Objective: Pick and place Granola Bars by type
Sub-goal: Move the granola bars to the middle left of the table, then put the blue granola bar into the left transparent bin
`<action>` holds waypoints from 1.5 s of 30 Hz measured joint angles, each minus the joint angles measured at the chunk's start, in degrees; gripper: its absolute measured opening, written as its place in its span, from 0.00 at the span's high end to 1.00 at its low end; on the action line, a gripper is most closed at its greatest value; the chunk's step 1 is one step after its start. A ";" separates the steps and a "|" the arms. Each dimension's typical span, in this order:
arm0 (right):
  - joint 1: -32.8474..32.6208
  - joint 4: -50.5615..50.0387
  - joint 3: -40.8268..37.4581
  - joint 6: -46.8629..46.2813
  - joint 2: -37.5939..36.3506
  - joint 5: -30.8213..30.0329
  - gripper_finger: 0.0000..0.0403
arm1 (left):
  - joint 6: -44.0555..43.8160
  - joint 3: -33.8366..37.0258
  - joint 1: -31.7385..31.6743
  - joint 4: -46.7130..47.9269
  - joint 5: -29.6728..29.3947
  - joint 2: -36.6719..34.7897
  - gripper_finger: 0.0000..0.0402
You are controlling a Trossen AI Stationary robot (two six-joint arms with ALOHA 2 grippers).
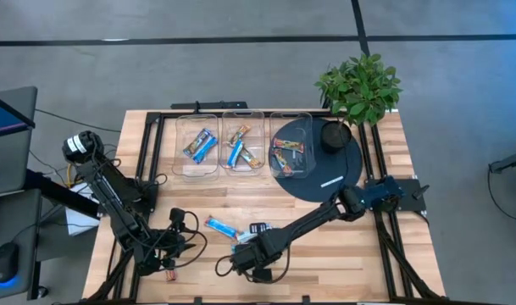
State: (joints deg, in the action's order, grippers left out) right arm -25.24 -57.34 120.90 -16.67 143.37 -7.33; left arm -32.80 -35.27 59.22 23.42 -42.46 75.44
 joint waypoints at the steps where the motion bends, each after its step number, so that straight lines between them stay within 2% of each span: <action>1: 0.28 0.06 0.00 0.00 0.02 -0.25 1.00 | 0.01 0.00 0.00 0.00 -0.03 0.00 0.55; 8: 2.75 2.53 1.25 0.65 0.40 -3.75 1.00 | 0.04 0.00 0.00 -0.01 -0.55 0.00 0.55; 17: 9.11 17.86 1.11 10.63 1.07 -11.16 1.00 | 0.34 0.00 -0.02 0.00 -2.24 0.00 0.55; 23: 10.91 19.42 1.12 10.37 0.49 -6.92 0.99 | 0.31 0.00 -0.02 0.04 -2.21 0.00 0.55; 29: 7.95 19.00 1.27 11.15 -2.51 -8.52 0.99 | 2.33 0.00 -1.22 0.20 -5.39 0.00 0.55; 33: 4.76 16.28 1.22 10.91 -5.07 -14.07 1.00 | 5.52 0.00 -4.36 1.38 -7.59 0.00 0.55; 36: 1.79 14.04 1.25 8.58 -6.76 -21.34 1.00 | 4.82 0.00 -9.34 1.58 -7.01 0.00 0.55; 41: -2.95 10.59 1.27 1.11 -7.71 -33.07 1.00 | 0.70 0.00 -18.93 1.61 -1.73 0.35 0.55; 45: -6.56 8.00 1.27 -4.12 -7.71 -40.50 1.00 | 0.77 0.00 -24.64 1.05 4.29 0.35 0.55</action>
State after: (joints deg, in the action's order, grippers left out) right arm -31.80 -49.34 122.17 -20.78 135.66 -47.83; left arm -32.03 -35.27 34.58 24.47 -38.17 75.79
